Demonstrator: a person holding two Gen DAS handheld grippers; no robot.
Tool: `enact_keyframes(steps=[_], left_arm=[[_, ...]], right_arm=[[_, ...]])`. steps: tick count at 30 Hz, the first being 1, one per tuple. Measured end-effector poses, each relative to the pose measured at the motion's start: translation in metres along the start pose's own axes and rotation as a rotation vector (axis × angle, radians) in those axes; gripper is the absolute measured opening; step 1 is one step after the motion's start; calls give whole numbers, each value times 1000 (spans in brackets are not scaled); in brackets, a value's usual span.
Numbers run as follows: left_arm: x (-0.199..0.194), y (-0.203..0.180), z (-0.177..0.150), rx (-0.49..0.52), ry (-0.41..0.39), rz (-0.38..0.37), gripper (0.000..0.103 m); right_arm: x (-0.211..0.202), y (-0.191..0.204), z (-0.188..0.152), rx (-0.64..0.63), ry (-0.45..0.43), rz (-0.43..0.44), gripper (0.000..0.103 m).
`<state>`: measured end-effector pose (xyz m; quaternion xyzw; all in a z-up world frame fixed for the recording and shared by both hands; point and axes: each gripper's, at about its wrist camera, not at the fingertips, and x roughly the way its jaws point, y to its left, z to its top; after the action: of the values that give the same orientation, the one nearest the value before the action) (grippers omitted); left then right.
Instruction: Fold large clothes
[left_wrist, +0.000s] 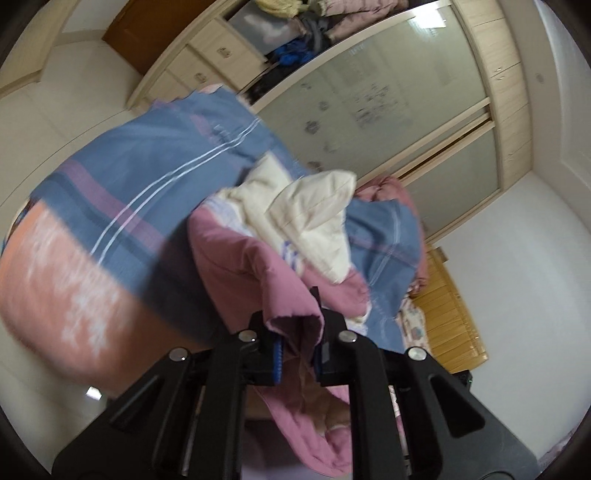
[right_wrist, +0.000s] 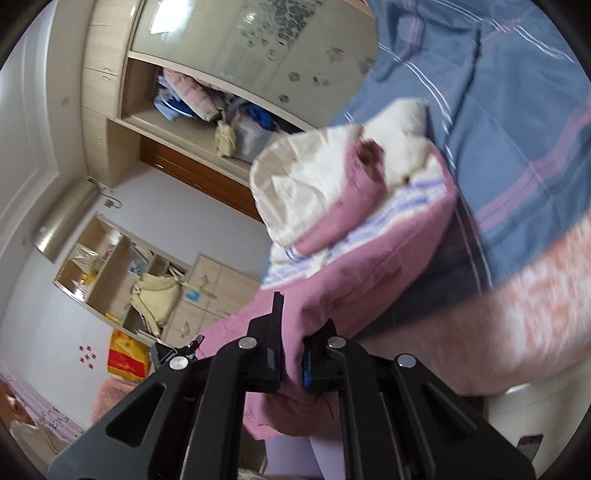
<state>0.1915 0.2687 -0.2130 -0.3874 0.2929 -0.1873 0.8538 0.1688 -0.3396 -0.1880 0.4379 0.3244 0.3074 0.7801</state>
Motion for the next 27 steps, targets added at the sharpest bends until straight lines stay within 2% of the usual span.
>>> enact_keyframes(steps=[4,8,12,16,17,18,19,21,23,24,26,27], left_arm=[[25,-41,55,61,-15,-27,12],[78,-73,125,67,-35,-27,14],[160,-85,191,72,-53,63,17],[245,-54,224,4,-31,173,24],[260,-43,229,-14,-21,195,29],[280,-29,232,-36,-3,242,38],[295,-14,233,-63,4,286,40],[306,14,235,-132,13,296,55],[289,30,237,-185,-40,252,65],[270,31,238,-187,-110,232,69],[236,23,240,-122,-208,243,72],[219,9,237,-58,-243,273,72]], right_arm=[[15,13,61,-7,-59,35,8],[41,19,136,-26,-133,7,8],[89,0,208,18,-189,-58,8],[142,-61,254,162,-187,-134,8],[154,-79,261,197,-175,-162,8],[168,-98,266,235,-150,-194,9],[184,-121,269,286,-104,-222,12],[201,-161,267,409,-36,-200,16],[203,-183,265,472,-9,-136,22],[197,-186,268,465,-17,-112,28],[181,-180,275,417,-47,-89,44],[170,-173,280,388,-65,-93,58]])
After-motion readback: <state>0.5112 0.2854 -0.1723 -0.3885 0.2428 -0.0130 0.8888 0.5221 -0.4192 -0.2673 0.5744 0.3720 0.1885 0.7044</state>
